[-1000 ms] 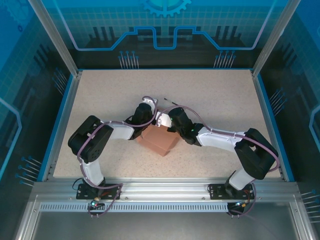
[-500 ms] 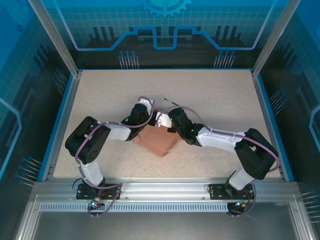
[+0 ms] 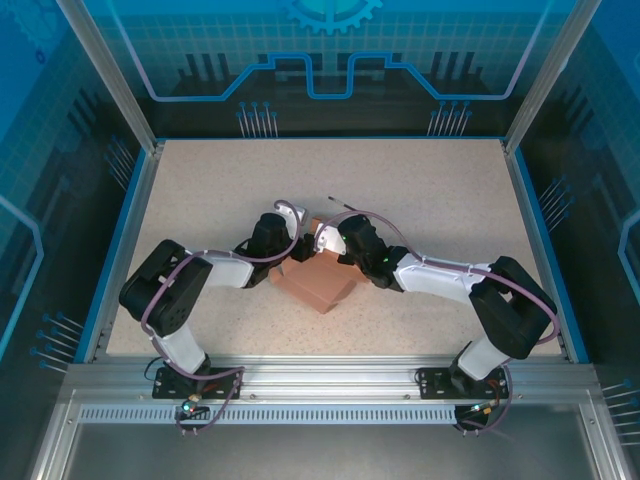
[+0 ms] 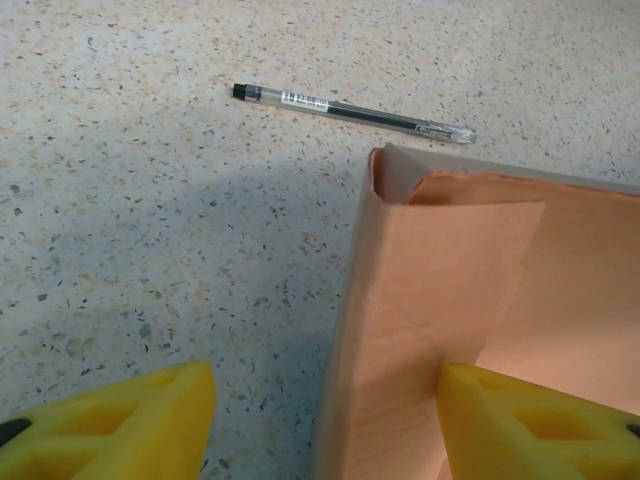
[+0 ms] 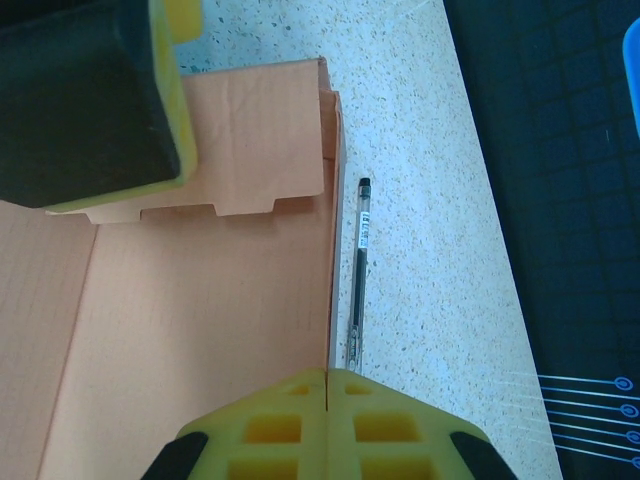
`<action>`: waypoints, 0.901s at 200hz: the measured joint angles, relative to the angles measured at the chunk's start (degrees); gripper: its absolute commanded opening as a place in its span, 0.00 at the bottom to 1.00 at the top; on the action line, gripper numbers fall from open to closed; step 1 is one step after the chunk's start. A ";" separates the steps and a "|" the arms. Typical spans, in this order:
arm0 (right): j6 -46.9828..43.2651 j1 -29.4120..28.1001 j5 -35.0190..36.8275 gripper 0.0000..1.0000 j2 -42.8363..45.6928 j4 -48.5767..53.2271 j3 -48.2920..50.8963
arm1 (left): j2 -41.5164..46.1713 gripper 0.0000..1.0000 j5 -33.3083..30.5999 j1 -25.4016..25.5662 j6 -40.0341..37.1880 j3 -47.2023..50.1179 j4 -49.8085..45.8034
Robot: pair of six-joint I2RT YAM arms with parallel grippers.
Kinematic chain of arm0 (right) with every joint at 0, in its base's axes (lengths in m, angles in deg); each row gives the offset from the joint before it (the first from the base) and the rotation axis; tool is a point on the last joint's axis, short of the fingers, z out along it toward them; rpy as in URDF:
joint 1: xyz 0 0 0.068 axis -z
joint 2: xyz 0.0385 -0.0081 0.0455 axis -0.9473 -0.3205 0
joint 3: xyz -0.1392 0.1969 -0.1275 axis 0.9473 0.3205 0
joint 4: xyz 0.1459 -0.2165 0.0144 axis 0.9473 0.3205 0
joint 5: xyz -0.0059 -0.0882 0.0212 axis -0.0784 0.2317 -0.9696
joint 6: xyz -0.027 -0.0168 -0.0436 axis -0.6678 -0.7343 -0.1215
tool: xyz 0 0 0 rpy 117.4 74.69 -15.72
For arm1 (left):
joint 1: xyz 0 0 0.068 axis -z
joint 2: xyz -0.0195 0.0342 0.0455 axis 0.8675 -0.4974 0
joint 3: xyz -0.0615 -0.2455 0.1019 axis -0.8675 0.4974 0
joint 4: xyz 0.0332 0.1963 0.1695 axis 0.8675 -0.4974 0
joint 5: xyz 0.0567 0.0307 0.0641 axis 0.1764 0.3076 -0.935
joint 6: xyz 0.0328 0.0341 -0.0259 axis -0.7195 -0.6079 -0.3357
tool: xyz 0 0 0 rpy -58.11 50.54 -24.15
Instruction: Fold the paper box
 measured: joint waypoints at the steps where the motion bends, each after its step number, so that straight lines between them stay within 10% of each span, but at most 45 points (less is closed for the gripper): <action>1: 0.00 0.02 0.02 0.00 0.00 0.00 0.02 | 0.00 0.61 0.00 0.00 0.00 0.00 -0.02; 180: -0.22 0.37 -1.18 0.00 0.79 0.87 0.00 | -9.05 0.44 4.33 -0.70 -1.88 -5.25 -1.92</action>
